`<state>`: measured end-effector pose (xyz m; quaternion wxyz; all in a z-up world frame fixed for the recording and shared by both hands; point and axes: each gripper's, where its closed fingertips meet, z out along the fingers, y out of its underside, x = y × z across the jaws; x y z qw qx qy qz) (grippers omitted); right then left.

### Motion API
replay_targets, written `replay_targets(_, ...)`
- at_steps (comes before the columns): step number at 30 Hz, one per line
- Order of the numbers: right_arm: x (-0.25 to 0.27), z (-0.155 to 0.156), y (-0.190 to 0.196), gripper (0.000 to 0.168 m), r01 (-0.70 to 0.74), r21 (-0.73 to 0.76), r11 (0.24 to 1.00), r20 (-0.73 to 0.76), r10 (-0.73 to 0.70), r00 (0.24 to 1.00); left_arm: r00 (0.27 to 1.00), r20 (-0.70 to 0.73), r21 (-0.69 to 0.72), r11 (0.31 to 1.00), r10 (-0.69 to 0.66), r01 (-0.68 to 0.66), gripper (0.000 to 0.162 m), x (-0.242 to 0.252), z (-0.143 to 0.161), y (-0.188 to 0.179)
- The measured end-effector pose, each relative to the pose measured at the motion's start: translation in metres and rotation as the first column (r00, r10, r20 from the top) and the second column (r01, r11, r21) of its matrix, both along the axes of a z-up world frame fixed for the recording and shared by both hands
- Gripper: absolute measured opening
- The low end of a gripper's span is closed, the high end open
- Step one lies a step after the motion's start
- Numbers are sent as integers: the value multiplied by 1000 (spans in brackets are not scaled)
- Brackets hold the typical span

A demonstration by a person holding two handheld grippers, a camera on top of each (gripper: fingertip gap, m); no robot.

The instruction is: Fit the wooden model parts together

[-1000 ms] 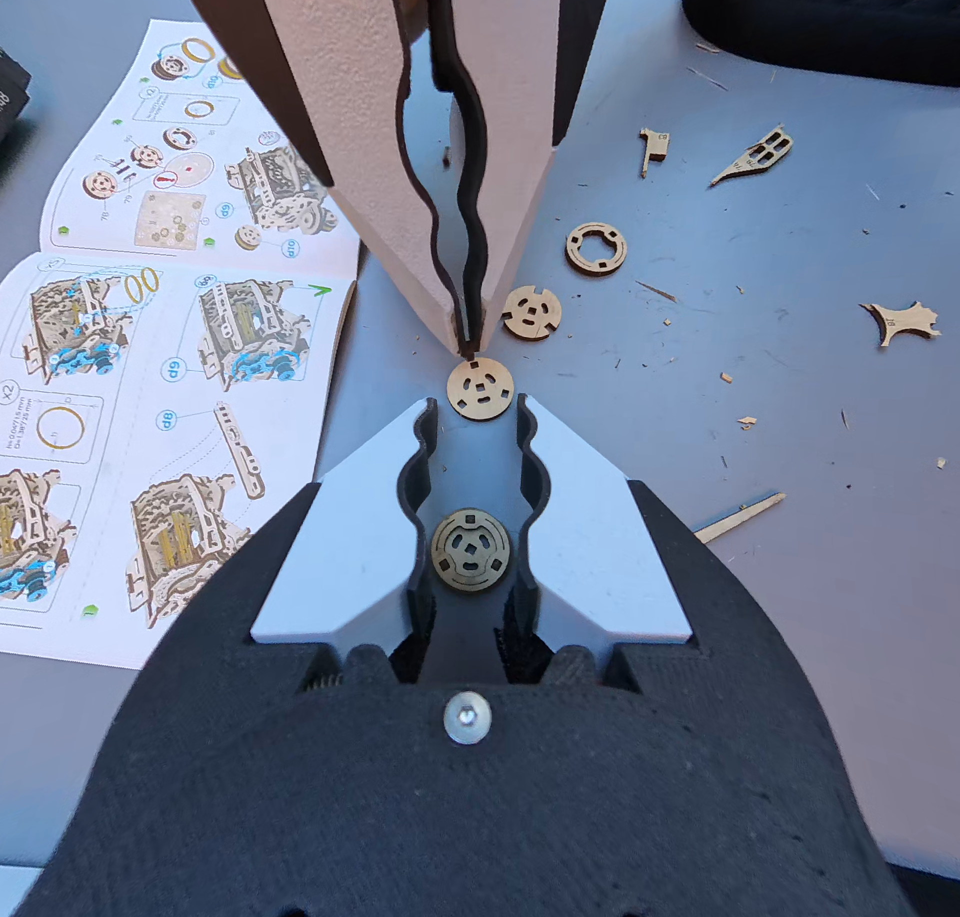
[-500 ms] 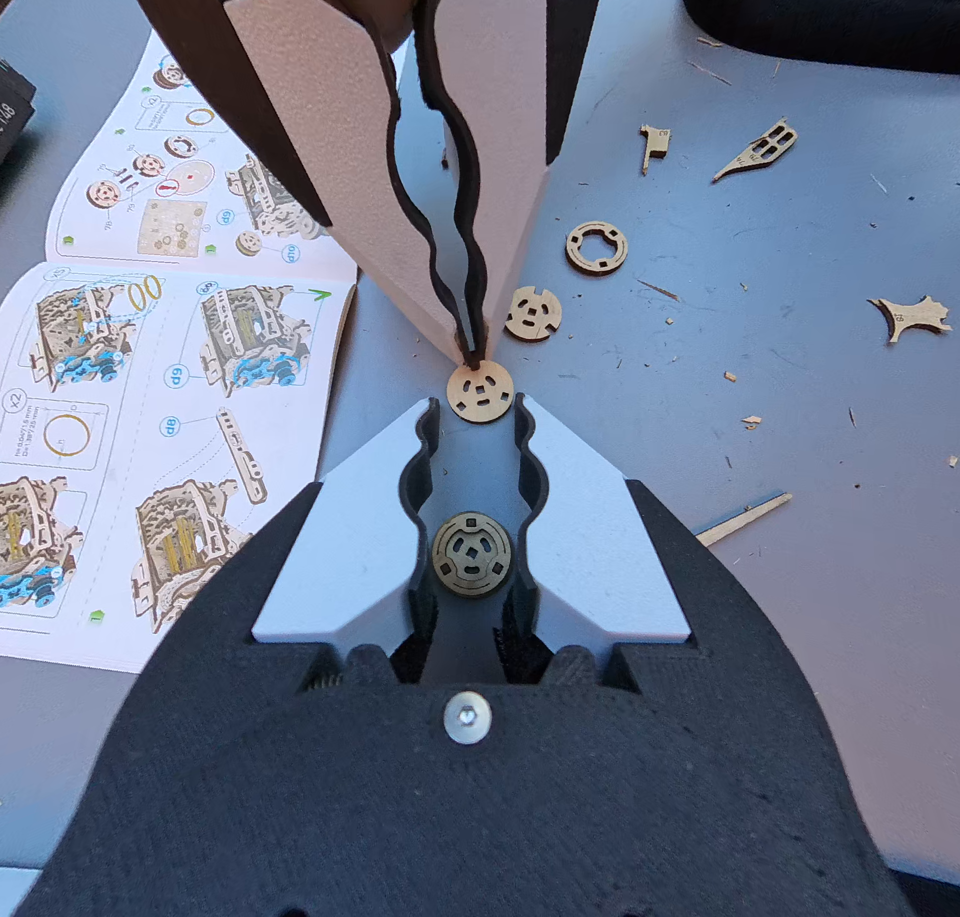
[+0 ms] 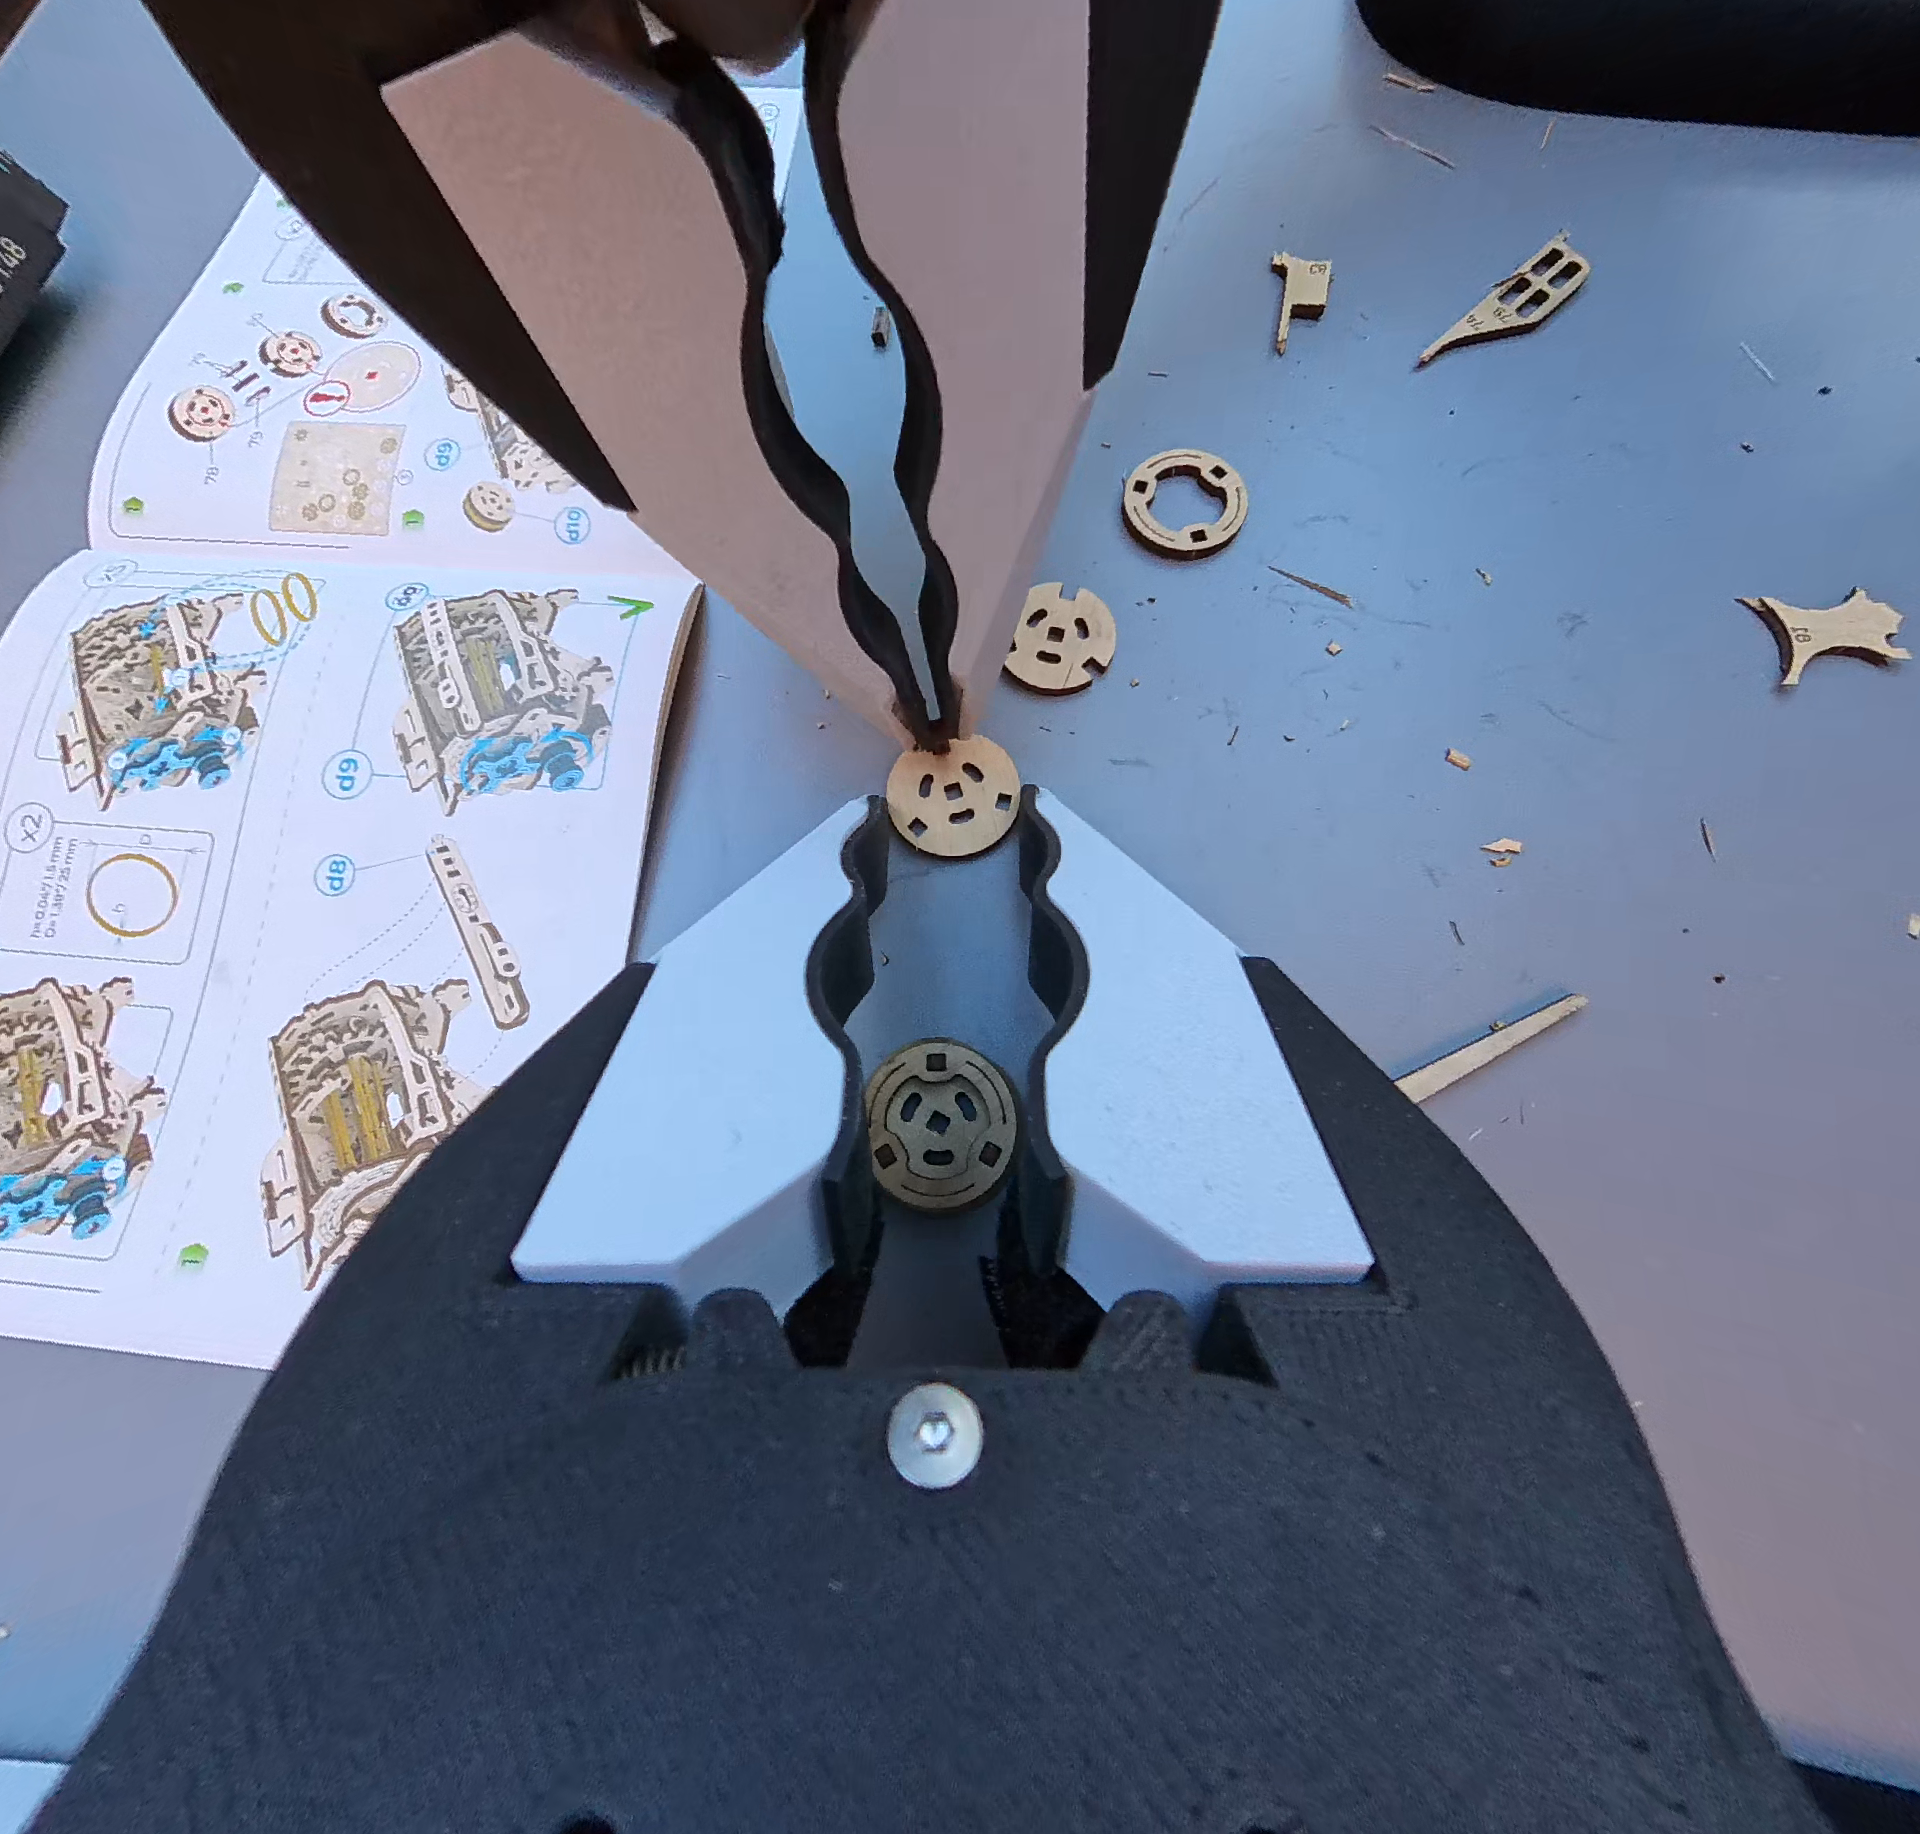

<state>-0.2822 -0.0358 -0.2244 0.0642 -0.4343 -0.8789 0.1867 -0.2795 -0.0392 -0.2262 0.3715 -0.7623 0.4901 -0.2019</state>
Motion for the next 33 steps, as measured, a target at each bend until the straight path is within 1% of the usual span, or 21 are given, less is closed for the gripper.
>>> replay_targets(3, 0, -1, 1, 1, -5, 21, 1000, 9, 5, 1000, 1000, 0, 0, 1000, -1, 1, 23, 0, 0, 0)
replay_targets(9, 1, -1, 1, 1, -77, 70, 995, 23, 76, 997, 1000, 2, -3, 1000, 0, 0, 23, 0, 0, 0)
replay_targets(12, 1, -2, 1, 1, -89, 88, 992, 37, 86, 996, 1000, 3, -4, 1000, 0, 0, 23, 0, 0, 0)
replay_targets(22, 2, -3, 1, 1, -95, 82, 992, 63, 90, 994, 1000, 3, -1, 1000, 1, -1, 23, 0, 0, 0)
replay_targets(26, 3, -3, 2, 1, -101, 103, 990, 51, 96, 994, 1000, 3, -1, 1000, 1, -1, 23, 0, 0, 0)
replay_targets(30, 2, -3, 2, 1, -75, 68, 995, 23, 73, 997, 1000, 3, -2, 1000, 1, -1, 23, 0, 0, 0)
replay_targets(33, 3, -3, 2, 1, -78, 96, 992, 22, 76, 997, 1000, 4, -3, 1000, 1, -1, 23, 0, 0, 0)
